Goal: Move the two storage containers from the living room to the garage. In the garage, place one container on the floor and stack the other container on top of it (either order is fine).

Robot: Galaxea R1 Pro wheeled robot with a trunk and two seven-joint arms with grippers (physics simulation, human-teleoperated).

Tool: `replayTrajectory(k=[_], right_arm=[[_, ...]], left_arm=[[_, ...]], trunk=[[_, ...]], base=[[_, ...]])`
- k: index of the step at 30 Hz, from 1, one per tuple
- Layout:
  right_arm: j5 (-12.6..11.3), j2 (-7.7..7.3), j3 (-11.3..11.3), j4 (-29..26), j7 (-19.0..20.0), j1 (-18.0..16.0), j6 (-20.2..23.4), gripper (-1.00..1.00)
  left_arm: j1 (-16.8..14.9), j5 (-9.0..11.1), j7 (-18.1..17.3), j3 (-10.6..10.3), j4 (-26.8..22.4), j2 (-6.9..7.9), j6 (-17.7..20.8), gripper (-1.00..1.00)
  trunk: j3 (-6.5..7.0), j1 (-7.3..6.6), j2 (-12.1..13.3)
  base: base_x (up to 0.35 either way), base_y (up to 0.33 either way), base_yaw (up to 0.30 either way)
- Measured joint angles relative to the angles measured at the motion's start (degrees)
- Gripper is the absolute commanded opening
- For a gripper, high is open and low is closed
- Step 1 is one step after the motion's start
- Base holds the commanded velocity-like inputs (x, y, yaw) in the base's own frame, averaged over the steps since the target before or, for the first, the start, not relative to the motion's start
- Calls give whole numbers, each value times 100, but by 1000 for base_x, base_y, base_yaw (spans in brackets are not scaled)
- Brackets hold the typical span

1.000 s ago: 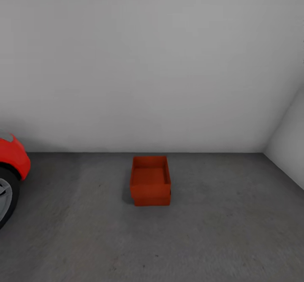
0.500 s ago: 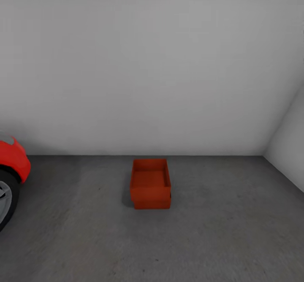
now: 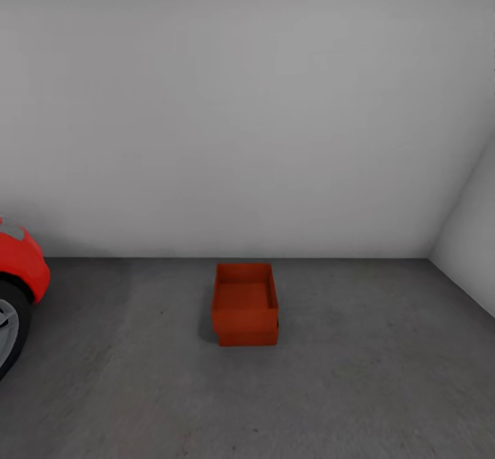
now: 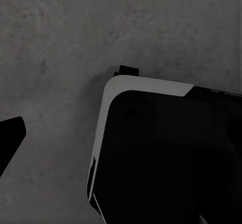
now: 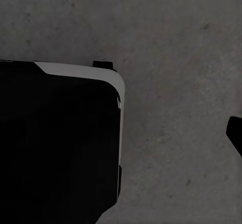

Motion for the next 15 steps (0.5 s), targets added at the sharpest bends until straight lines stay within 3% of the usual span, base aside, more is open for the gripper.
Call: replayTrajectory(k=[15], right_arm=[[0,0,0,0,112,0,9,100]], left_arm=[[7,-41,-9,-2,-29,-22,-25,100]], trunk=[[139,0,0]], base=[[0,0,0]])
